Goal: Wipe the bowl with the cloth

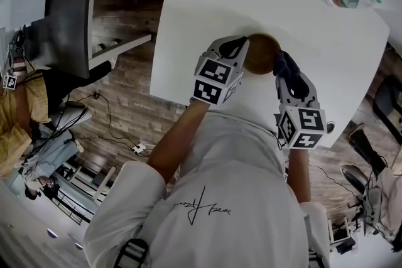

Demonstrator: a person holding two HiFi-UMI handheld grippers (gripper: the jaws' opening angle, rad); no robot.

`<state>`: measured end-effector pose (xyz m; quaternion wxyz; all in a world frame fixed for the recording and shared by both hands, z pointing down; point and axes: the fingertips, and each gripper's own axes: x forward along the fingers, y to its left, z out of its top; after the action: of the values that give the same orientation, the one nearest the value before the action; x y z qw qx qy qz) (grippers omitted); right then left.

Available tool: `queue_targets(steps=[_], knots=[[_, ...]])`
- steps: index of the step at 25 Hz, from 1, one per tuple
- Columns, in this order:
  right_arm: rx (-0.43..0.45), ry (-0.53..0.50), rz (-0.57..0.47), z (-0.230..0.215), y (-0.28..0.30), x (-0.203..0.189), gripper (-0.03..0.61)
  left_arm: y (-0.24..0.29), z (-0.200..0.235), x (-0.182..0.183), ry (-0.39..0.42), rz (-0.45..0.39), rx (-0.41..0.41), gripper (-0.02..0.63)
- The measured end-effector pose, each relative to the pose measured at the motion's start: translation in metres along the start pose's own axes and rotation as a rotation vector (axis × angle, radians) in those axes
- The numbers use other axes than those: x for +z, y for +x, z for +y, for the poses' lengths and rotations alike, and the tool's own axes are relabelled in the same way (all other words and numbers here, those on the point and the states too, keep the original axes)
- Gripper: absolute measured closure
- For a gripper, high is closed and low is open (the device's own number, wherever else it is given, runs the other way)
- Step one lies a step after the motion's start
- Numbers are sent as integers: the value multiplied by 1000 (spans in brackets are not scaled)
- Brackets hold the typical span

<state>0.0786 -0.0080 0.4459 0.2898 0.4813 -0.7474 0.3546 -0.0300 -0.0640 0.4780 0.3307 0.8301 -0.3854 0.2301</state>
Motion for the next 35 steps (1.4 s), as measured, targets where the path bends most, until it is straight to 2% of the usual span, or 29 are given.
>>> queue_targets(steps=[13,35], knots=[[24,-31,-1,-6,5,10,475,3,0,2,19,18,-12,603],[83,-119,8,-10,14,27,474,-1,1,7,-12,8,-32,609]])
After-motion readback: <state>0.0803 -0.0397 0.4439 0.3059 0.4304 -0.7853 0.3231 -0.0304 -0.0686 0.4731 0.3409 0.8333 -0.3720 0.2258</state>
